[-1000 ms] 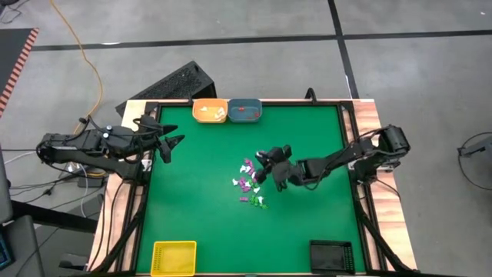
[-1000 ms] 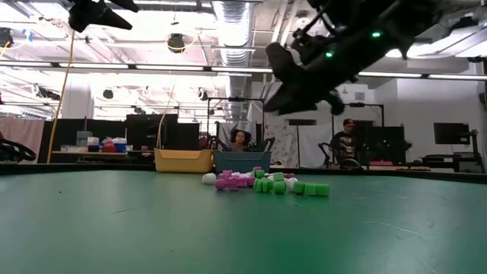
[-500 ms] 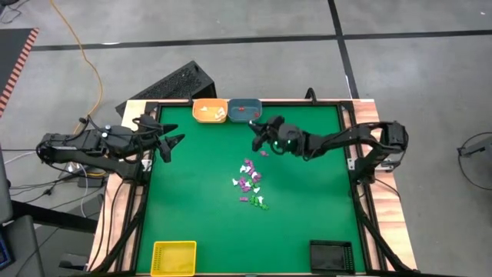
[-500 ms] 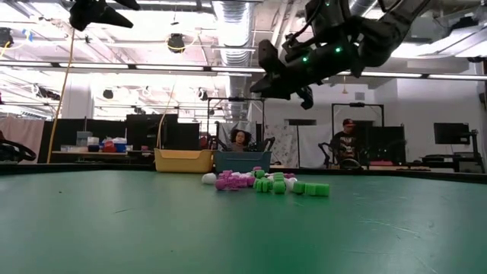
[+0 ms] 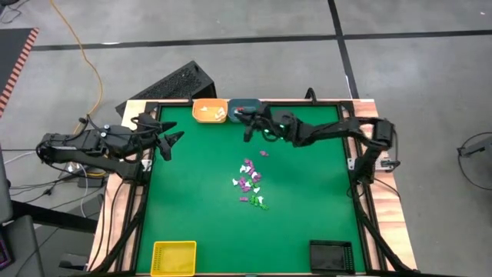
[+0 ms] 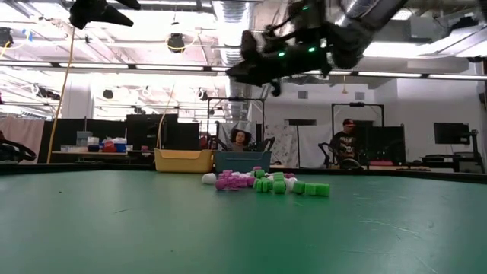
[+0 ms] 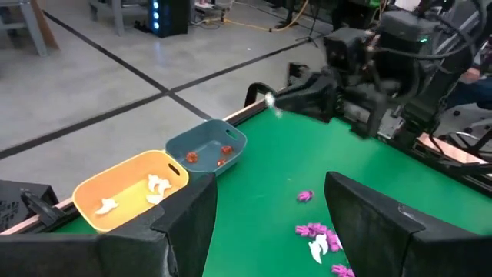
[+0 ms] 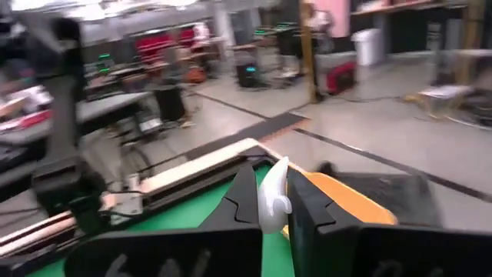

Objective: Sort Halloween decoration
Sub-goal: Put the white ghost into the orange bin

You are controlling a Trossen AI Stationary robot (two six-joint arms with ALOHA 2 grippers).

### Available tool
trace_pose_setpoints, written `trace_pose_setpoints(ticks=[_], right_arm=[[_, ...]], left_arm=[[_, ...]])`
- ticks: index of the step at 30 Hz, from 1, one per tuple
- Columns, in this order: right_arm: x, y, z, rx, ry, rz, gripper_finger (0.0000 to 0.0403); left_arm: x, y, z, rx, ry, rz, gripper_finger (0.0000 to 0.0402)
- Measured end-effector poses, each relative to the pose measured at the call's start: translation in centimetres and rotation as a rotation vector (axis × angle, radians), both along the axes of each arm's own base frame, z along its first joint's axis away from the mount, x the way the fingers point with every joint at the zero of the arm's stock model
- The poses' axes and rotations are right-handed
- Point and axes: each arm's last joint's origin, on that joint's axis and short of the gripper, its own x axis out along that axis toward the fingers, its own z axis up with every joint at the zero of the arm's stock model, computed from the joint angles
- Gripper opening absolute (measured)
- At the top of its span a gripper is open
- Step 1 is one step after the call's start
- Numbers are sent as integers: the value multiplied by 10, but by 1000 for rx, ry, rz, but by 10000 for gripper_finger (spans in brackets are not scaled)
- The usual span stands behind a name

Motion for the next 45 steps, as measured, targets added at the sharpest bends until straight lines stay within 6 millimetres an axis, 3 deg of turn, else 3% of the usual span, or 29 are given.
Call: trace_pose_setpoints(ticks=[10, 21, 25, 30, 36, 45], right_arm=[[69, -42, -16, 26, 33, 52, 31], [127, -71, -27, 39, 315, 50, 31], [134, -81, -33, 67, 405, -21, 31], [128, -93, -30, 75, 466, -136, 36], [122, -107, -31, 98, 470, -139, 70], [118, -112, -35, 141, 486, -94, 114]], left_arm=[[1, -2, 1, -26, -15, -64, 231], [1, -1, 1, -24, -19, -55, 231], [1, -1, 1, -23, -19, -49, 231], [1, -1, 1, -21, -18, -45, 231], [1, -1, 1, -21, -18, -44, 231], [0, -1, 1, -20, -18, -41, 231]])
